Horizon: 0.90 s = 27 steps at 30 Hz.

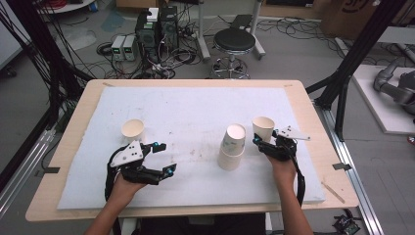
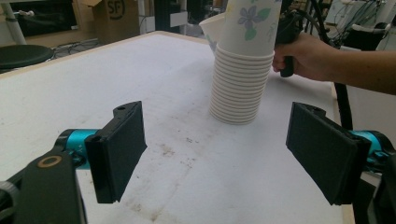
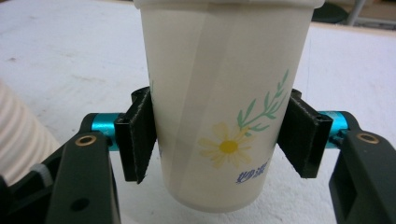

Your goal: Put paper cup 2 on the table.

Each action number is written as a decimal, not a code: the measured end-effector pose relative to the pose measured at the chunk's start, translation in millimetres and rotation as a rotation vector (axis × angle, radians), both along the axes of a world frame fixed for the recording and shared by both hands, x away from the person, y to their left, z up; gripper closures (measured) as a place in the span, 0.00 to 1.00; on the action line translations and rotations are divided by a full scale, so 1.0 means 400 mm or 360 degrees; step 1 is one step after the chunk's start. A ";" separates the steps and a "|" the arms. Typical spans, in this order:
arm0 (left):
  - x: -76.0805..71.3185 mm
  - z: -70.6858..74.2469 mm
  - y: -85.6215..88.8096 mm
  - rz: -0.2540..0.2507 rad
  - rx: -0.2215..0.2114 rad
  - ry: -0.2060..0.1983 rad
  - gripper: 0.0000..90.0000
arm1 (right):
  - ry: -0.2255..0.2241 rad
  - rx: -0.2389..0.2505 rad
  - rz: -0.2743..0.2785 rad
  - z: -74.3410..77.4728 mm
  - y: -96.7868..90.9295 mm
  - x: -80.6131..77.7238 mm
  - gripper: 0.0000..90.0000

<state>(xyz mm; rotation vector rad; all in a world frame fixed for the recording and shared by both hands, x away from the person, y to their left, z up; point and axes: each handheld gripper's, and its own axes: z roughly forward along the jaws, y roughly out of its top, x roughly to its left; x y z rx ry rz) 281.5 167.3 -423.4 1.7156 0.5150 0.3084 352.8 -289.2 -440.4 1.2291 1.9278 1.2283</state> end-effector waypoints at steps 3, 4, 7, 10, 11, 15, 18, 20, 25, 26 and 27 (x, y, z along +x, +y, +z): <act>0.000 -0.001 0.000 0.0001 0.0003 0.0003 0.22 | 0.0052 -0.0046 -0.0025 -0.009 0.001 0.006 0.39; 0.001 -0.002 -0.001 -0.0001 0.0003 0.0007 0.22 | 0.0075 -0.0073 -0.0039 -0.011 0.001 0.007 0.39; 0.002 -0.003 -0.003 -0.0003 0.0007 0.0010 0.22 | 0.0115 -0.0094 -0.0057 -0.020 -0.003 0.010 0.39; 0.003 -0.004 -0.004 -0.0007 0.0015 0.0009 0.22 | 0.0128 -0.0118 -0.0061 -0.021 -0.004 0.012 0.39; 0.003 -0.004 -0.004 -0.0007 0.0014 0.0010 0.22 | 0.0128 -0.0131 -0.0058 -0.021 -0.004 0.011 0.39; 0.003 -0.004 -0.002 0.0002 0.0008 0.0015 0.22 | 0.0173 -0.0179 -0.0037 -0.014 -0.010 0.004 0.39; 0.004 -0.005 -0.001 0.0004 0.0006 0.0020 0.22 | 0.0203 -0.0195 -0.0007 -0.014 -0.023 -0.005 0.38; 0.004 -0.005 -0.002 0.0003 0.0008 0.0021 0.22 | 0.0221 -0.0188 0.0006 -0.018 -0.033 -0.012 0.38; 0.005 -0.006 -0.005 0.0007 0.0013 0.0025 0.22 | 0.0236 -0.0218 0.0025 -0.022 -0.039 -0.021 0.37; 0.005 -0.007 -0.006 0.0009 0.0010 0.0027 0.22 | 0.0246 -0.0208 0.0024 -0.022 -0.039 -0.022 0.36; 0.006 -0.007 -0.006 0.0007 0.0014 0.0029 0.22 | 0.0247 -0.0207 0.0022 -0.022 -0.040 -0.021 0.35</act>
